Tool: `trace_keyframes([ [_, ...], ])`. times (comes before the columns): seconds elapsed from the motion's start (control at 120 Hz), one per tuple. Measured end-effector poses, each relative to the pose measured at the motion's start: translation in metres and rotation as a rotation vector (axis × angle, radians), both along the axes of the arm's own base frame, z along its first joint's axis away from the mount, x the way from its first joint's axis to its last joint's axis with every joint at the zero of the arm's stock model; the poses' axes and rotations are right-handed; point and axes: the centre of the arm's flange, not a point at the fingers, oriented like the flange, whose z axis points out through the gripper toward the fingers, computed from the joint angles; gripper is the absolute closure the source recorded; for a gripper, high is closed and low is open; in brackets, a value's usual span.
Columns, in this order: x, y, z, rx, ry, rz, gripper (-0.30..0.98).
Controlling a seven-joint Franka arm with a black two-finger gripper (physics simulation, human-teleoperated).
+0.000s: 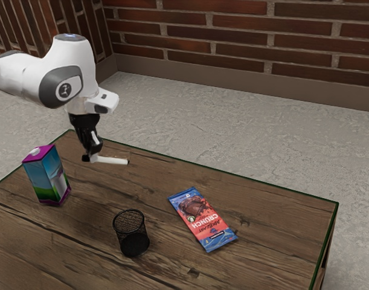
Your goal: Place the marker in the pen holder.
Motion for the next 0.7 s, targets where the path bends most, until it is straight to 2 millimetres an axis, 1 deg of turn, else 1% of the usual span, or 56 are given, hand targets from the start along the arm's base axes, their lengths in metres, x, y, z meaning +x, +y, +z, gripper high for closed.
trace_keyframes([
  [0.067, -0.010, -0.021, -0.003, 0.022, 0.120, -0.021, 0.79],
  [0.142, -0.024, -0.043, -0.013, 0.043, 0.257, -0.037, 0.79],
  [0.183, -0.031, -0.050, -0.016, 0.052, 0.317, -0.039, 0.79],
  [0.267, -0.040, -0.058, -0.010, 0.066, 0.395, -0.033, 0.79],
  [0.317, -0.041, -0.061, -0.001, 0.072, 0.417, -0.027, 0.79],
  [0.367, -0.041, -0.065, 0.002, 0.080, 0.444, -0.020, 0.79],
  [0.458, -0.038, -0.076, 0.000, 0.094, 0.488, -0.014, 0.79],
  [0.7, -0.041, -0.107, -0.005, 0.120, 0.546, -0.039, 0.79],
])
